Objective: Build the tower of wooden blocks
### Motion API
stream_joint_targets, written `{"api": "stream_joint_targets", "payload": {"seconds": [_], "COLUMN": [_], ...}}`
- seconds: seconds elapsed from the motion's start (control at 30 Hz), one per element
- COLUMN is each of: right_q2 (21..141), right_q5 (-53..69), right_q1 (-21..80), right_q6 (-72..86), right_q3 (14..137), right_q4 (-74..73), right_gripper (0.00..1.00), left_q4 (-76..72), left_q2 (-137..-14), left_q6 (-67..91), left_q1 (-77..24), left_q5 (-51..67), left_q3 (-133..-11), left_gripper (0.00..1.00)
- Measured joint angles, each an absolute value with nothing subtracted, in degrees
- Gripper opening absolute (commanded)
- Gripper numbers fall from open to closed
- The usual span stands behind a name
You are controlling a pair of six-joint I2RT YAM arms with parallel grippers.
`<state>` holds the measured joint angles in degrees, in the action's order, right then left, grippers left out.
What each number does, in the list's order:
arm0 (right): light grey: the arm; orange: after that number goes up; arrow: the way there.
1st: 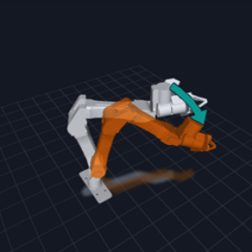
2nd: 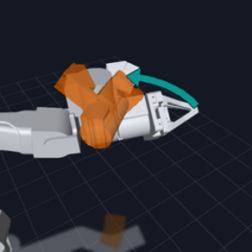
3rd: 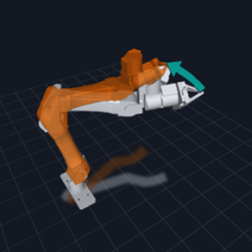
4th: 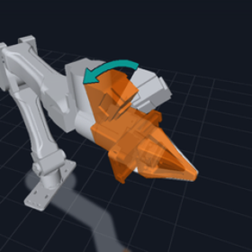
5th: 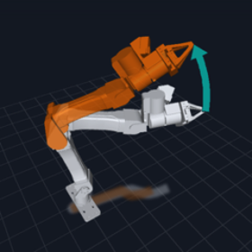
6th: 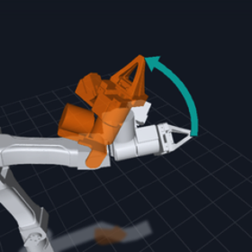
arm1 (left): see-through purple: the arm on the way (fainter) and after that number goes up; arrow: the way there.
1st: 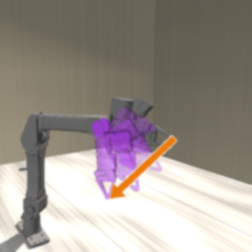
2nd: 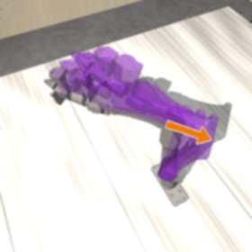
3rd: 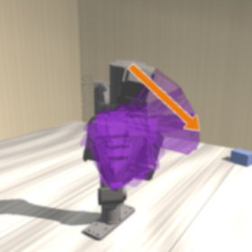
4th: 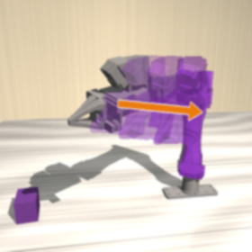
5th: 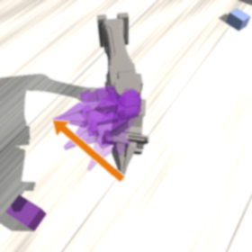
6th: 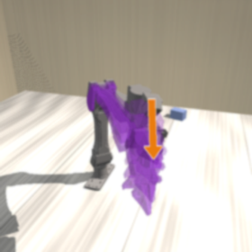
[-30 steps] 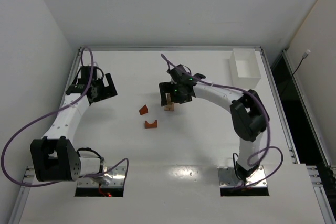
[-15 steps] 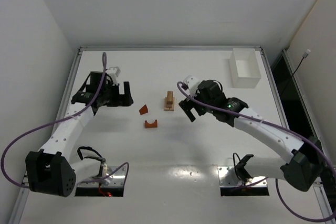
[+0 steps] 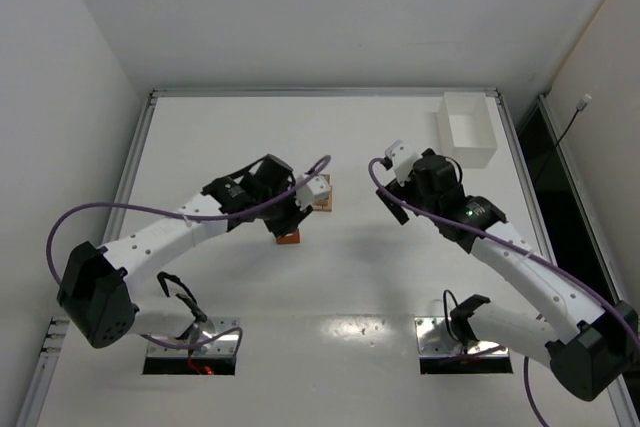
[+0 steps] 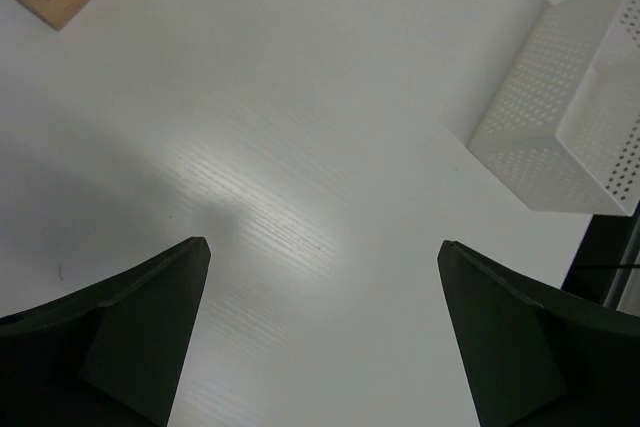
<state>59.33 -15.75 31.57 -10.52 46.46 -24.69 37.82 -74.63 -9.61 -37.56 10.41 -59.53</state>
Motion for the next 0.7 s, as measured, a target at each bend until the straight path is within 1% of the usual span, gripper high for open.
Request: {"api": "stream_joint_targets", "payload": {"seconds": [0.03, 0.1, 0.17, 0.2, 0.3, 0.33, 0.57, 0.6, 0.7], "right_q2": [59.2, 58.8, 58.5, 58.3, 57.9, 57.6, 56.9, 56.8, 56.6], "right_q5": [-16.1, -16.8, -17.6, -17.9, -18.3, -18.4, -18.7, -18.6, -18.1], "right_q1": [30.7, 29.0, 27.3, 26.5, 24.0, 23.0, 18.5, 18.2, 17.3], "right_q6": [-10.8, -11.2, -11.6, -11.7, -11.9, -12.0, -12.0, -12.0, -11.8], "right_q3": [46.5, 46.5, 46.5, 46.5, 46.5, 46.5, 46.7, 46.7, 46.7], "right_q4": [-24.9, -25.6, -26.2, -26.4, -27.3, -27.7, -29.0, -29.2, -29.5], "right_gripper": [0.95, 0.95, 0.95, 0.95, 0.95, 0.95, 0.95, 0.95, 0.95], "left_q4": [37.5, 36.2, 35.0, 34.6, 33.0, 32.5, 27.2, 26.4, 24.6], "left_q2": [-74.6, -74.4, -74.2, -74.0, -73.6, -73.6, -73.7, -73.8, -75.6], "left_q6": [-11.2, -13.8, -16.1, -17.3, -20.3, -21.4, -26.9, -27.3, -28.3], "left_q1": [-39.4, -41.7, -42.8, -43.2, -43.3, -43.4, -43.4, -43.4, -43.4], "left_q5": [9.8, 8.0, 6.4, 5.6, 3.5, 2.9, 1.4, 1.5, 2.0], "left_q3": [-58.6, -56.1, -53.2, -51.7, -47.9, -47.1, -45.4, -45.4, -45.4], "left_gripper": [0.23, 0.23, 0.3, 0.36, 0.42, 0.45, 0.51, 0.53, 0.53]}}
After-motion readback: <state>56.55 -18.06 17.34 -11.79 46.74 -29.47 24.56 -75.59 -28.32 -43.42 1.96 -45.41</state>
